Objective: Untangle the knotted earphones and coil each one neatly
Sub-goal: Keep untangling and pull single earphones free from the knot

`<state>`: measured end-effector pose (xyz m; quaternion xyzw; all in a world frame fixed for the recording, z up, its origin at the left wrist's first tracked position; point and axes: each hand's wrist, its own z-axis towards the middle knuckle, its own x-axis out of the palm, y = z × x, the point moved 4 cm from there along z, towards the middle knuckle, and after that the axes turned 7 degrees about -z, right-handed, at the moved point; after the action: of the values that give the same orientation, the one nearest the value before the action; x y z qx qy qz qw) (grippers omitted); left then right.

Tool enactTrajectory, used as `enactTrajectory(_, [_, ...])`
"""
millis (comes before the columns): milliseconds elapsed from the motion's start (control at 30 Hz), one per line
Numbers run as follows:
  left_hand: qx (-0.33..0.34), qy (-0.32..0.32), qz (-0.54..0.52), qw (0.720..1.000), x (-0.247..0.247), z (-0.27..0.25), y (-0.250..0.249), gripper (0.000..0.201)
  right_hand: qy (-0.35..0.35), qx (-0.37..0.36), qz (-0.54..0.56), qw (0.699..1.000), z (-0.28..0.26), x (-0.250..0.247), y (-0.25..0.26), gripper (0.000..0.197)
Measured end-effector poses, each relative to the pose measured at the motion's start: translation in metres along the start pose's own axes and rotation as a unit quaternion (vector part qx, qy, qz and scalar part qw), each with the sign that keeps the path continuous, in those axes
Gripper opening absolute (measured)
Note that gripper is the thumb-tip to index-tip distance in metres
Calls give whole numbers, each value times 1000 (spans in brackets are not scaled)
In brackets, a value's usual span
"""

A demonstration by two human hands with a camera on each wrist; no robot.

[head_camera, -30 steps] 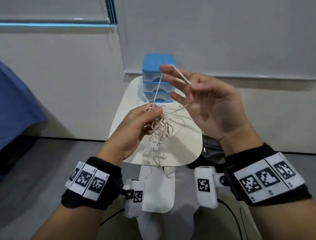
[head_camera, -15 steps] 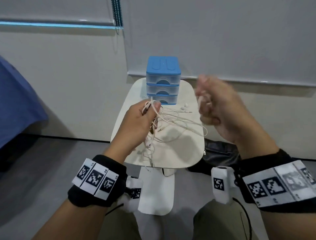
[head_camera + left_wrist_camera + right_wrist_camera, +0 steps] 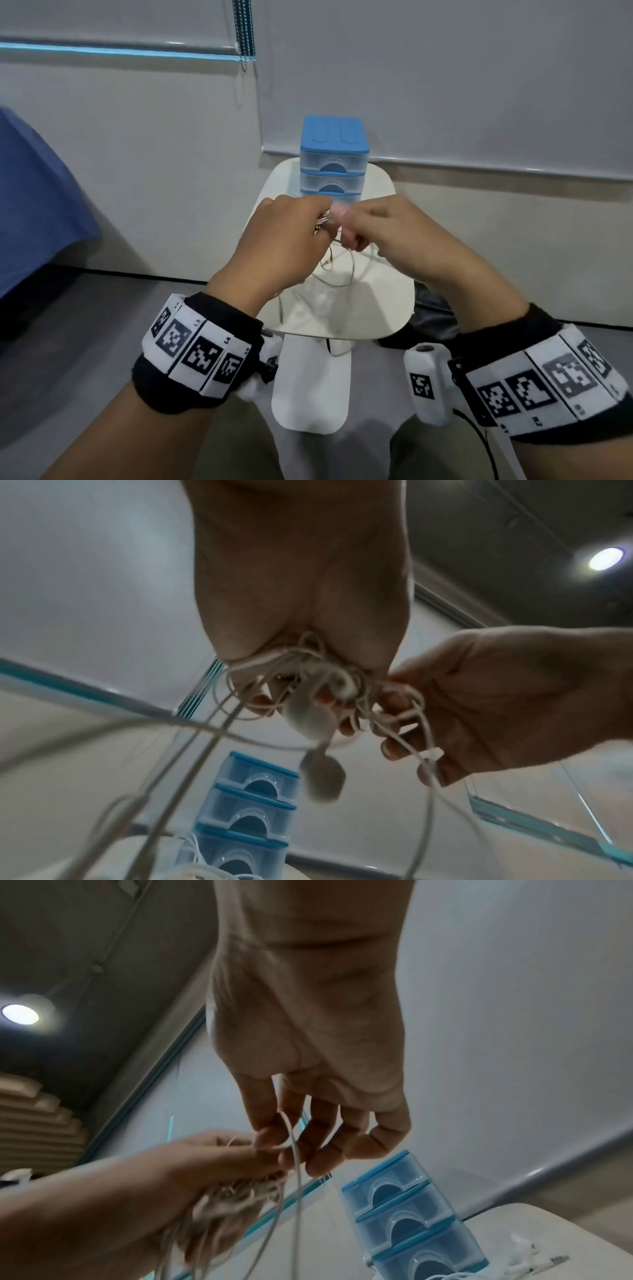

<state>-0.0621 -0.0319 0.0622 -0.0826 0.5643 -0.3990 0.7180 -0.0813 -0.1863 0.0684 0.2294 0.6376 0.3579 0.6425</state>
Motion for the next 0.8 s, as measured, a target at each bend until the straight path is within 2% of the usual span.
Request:
enactTrajectory(67, [1,21,-60,998,0,0,3,26,-17,-18,19,1000,0,-2,-1,36])
enactTrajectory(133, [2,44,-111,993,4,-1,9,30,-66,-31,114,991,0,-15,-1,30])
enactTrajectory(167, [-4,53,-138,989,6,-2,13,32,-95,-37,186,977,1,-25,-1,28])
enactTrajectory(200, [-12,60,-160,985,8,-4,17,33,-121,-45,274,953,0,-36,0,27])
enactTrajectory(233, [-21,66,-176,982,10,-7,21,33,-145,-57,372,915,-2,-47,0,26])
enactTrajectory(300, [-39,77,-209,974,14,-11,26,31,-195,-94,555,803,-9,-71,1,27])
enactTrajectory(333, [-44,80,-226,970,15,-13,28,30,-217,-112,613,751,-13,-82,-1,28])
enactTrajectory(367, [-47,81,-241,966,16,-14,30,30,-241,-119,637,723,-18,-92,-2,31])
enactTrajectory(400, [-50,82,-256,962,16,-16,31,29,-265,-116,629,722,-22,-100,-4,33])
enactTrajectory(467, [-57,82,-280,955,15,-17,32,28,-302,-87,563,764,-24,-108,-9,35])
enactTrajectory(533, [-69,75,-292,951,12,-17,31,28,-306,-56,455,834,-21,-102,-13,27])
enactTrajectory(567, [-75,71,-292,951,12,-16,29,27,-287,-50,385,876,-19,-94,-12,21])
enactTrajectory(633, [-74,68,-286,953,11,-14,25,27,-178,-53,199,962,-14,-67,-6,24])
enactTrajectory(667, [-65,70,-284,954,11,-12,22,26,-98,-60,101,988,-14,-49,-4,31])
enactTrajectory(700, [-58,73,-282,955,12,-11,20,25,-25,-71,20,997,-15,-32,-4,31])
enactTrajectory(733, [-54,77,-280,955,12,-11,18,26,17,-82,-37,996,-16,-19,-4,26])
enactTrajectory(800, [-56,85,-279,955,12,-11,19,31,-15,-101,-74,992,-14,-15,-6,17])
